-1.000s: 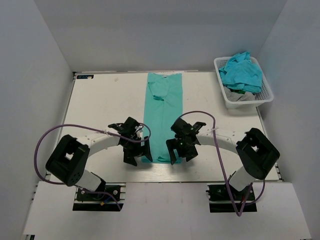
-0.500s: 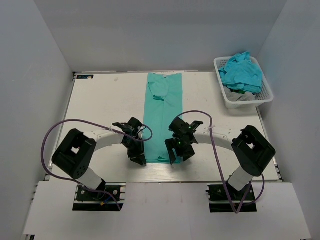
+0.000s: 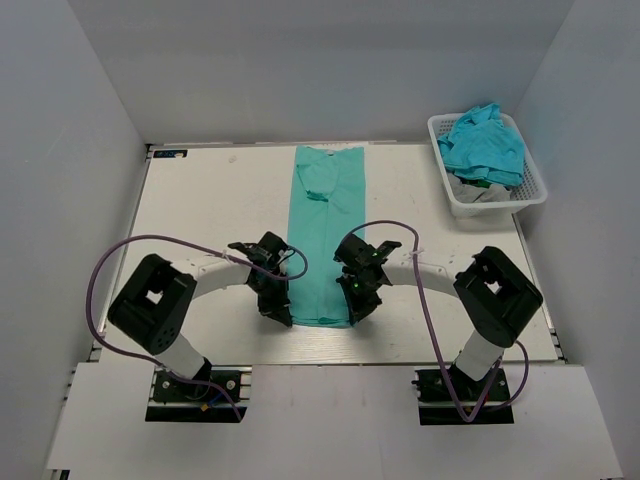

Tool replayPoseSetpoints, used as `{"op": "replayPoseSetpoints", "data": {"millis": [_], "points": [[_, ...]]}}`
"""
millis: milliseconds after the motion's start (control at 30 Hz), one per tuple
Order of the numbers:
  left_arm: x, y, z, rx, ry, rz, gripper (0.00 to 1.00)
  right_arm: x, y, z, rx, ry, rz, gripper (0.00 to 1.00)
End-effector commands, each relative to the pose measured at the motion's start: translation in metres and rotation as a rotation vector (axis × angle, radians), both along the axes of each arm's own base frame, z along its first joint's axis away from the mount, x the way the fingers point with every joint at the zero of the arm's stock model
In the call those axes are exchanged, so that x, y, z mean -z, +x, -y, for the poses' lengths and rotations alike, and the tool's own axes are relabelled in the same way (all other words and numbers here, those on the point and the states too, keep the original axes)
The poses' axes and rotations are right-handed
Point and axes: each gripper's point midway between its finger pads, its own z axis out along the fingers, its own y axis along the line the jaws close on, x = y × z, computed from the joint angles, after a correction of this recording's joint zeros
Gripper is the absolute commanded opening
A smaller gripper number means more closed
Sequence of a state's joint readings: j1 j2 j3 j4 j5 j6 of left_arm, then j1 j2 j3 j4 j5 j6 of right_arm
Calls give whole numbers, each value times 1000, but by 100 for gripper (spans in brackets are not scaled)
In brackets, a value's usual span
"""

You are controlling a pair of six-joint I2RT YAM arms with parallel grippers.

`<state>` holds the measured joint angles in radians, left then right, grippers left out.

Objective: Fold and stack the t-shirts
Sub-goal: Grab the bottom of the folded rectangular tshirt with both arms, then fold the folded rectangular tshirt in 1/3 of the way

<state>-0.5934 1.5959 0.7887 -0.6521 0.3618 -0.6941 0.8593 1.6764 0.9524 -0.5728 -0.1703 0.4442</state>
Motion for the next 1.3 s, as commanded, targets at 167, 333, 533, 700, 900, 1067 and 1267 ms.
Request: {"op": "replayPoseSetpoints", "data": {"millis": [167, 333, 533, 700, 900, 1067, 1267], "points": [[-52, 48, 6, -30, -34, 299, 0, -36, 16, -10, 28, 49, 86, 0], [-81, 66, 20, -57, -92, 335, 0, -67, 32, -14, 61, 26, 100, 0], [-106, 95, 23, -112, -56, 385, 0, -85, 70, -2, 143, -67, 142, 0], [-129, 135, 23, -190, 11, 457, 0, -102, 107, -7, 189, -41, 166, 0], [-144, 187, 30, -247, 9, 504, 0, -118, 158, -8, 237, -26, 214, 0], [-153, 226, 27, -275, 28, 530, 0, -125, 195, -7, 279, 3, 218, 0], [-148, 260, 23, -287, 16, 537, 0, -125, 233, 3, 332, 27, 229, 0]]}}
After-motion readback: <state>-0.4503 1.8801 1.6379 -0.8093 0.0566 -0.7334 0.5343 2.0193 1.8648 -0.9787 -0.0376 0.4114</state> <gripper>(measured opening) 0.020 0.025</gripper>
